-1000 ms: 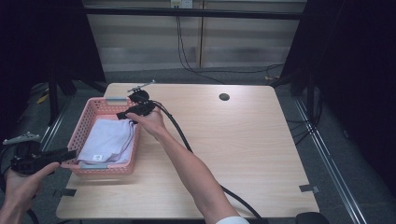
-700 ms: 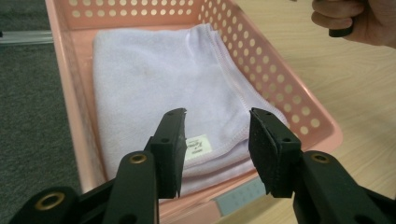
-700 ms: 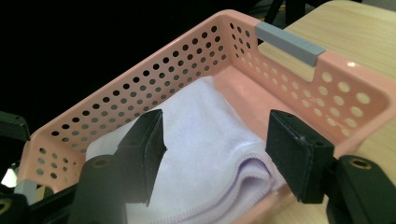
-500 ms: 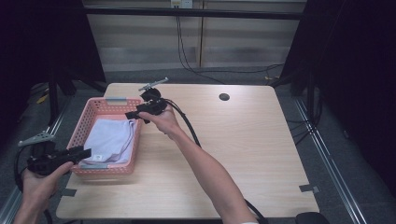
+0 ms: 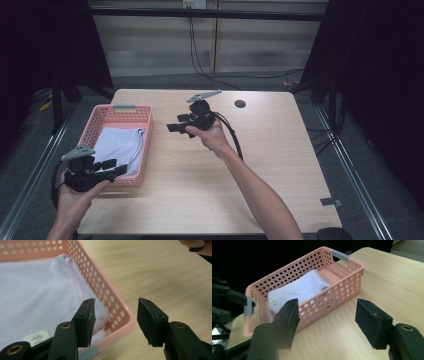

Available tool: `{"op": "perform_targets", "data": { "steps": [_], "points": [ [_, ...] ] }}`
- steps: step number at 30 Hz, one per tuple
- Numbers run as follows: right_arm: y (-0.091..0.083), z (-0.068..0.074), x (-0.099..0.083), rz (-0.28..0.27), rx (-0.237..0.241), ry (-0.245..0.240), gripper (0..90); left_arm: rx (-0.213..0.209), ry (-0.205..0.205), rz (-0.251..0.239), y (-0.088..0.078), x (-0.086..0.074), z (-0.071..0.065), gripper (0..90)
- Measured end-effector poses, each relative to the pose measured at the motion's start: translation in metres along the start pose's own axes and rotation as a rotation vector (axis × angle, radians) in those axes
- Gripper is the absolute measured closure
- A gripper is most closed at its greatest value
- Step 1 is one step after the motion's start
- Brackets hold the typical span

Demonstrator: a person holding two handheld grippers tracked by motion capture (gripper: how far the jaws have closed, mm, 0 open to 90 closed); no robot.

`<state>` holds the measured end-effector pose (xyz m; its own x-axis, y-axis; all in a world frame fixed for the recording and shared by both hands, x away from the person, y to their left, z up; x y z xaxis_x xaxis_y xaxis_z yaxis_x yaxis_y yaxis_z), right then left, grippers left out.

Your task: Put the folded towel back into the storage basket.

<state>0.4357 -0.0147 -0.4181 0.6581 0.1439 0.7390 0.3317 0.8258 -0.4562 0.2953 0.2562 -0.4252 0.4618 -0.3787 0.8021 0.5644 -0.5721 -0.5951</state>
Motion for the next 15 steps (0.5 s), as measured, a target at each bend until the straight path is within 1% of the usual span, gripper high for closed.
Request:
{"op": "perform_targets", "data": {
  "steps": [2,3,5,6,8,10,12,14,15],
  "points": [
    [-0.014,-0.004,-0.007,-0.005,-0.017,-0.001,36.4,-0.006,0.018,0.004,0.008,0.005,-0.009,48.5],
    [-0.021,-0.007,-0.010,-0.004,-0.022,-0.005,36.4,-0.018,0.023,0.005,0.012,0.007,-0.012,48.3],
    [-0.036,-0.012,-0.018,-0.005,-0.037,-0.004,36.5,-0.029,0.026,-0.009,0.019,0.012,-0.021,48.1],
    [-0.044,-0.014,-0.021,-0.005,-0.044,-0.003,36.5,-0.031,0.018,-0.017,0.022,0.014,-0.025,47.9],
    [-0.058,-0.018,-0.029,-0.002,-0.065,-0.006,37.1,-0.040,0.027,-0.017,0.030,0.018,-0.032,45.4],
    [-0.072,-0.022,-0.036,-0.007,-0.068,-0.004,37.1,-0.054,0.036,-0.011,0.038,0.020,-0.038,44.2],
    [-0.086,-0.026,-0.043,-0.025,-0.090,-0.004,37.6,-0.068,0.037,-0.003,0.045,0.022,-0.044,43.0],
    [-0.099,-0.029,-0.048,-0.031,-0.110,-0.005,37.5,-0.060,0.043,0.009,0.054,0.023,-0.049,41.4],
    [-0.105,-0.030,-0.050,-0.037,-0.113,-0.002,37.6,-0.066,0.046,0.015,0.057,0.024,-0.052,41.4]
  ]
}}
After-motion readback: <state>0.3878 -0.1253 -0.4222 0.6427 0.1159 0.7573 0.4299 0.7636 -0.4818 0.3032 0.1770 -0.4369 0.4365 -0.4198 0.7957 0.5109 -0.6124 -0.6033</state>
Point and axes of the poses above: each handheld gripper's, and its own axes: y roughly forward along the jaws, x roughly out of its top, z roughly to its left, the point moved 4 cm from there along y, roughly forward along the jaws, and after that the axes turned 13 degrees about y, right-handed, at the moved point
